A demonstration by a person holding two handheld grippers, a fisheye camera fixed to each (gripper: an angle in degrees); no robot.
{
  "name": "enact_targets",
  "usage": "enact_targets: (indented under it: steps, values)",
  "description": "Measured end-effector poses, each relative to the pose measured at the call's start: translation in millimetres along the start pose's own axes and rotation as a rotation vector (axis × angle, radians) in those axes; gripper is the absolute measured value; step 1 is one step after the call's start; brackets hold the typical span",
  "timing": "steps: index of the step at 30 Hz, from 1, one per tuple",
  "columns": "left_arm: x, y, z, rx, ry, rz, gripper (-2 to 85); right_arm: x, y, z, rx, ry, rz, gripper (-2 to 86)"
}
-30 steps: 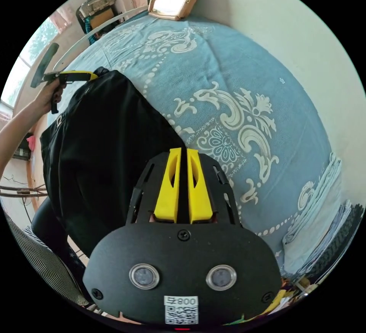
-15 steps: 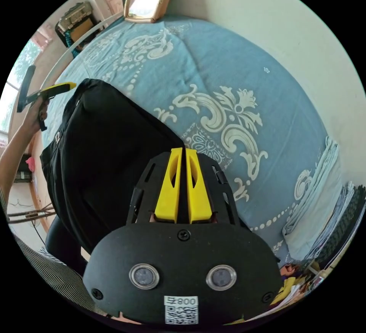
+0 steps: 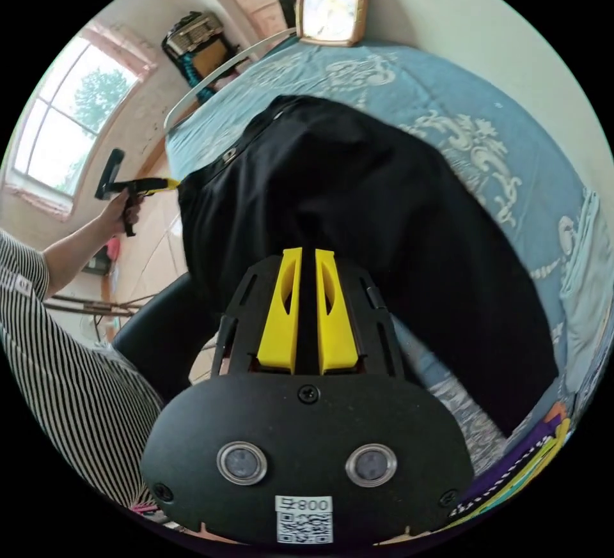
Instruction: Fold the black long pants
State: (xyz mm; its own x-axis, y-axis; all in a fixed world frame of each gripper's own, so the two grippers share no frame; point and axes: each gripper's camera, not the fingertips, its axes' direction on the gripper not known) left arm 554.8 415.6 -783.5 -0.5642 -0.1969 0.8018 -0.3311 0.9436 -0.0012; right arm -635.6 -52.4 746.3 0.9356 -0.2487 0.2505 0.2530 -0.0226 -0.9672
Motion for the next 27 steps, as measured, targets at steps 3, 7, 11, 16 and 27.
enact_targets:
  steps: [3,7,11,16,27]
  values:
    - [-18,14,1,0.035,0.059,-0.075,9.6,-40,29,15,-0.072,-0.003,0.004,4.3]
    - [-24,25,1,0.025,0.012,-0.082,4.1,-69,44,34,-0.133,-0.017,0.022,3.1]
    - [-23,40,-14,0.071,0.024,-0.052,1.3,-83,45,56,-0.196,-0.039,0.070,2.3]
    - [-23,58,-10,0.045,-0.020,-0.065,0.3,-104,50,61,-0.196,0.011,0.076,2.1]
    - [81,74,-19,0.134,-0.070,0.136,0.2,-123,84,55,-0.178,-0.006,0.159,0.5]
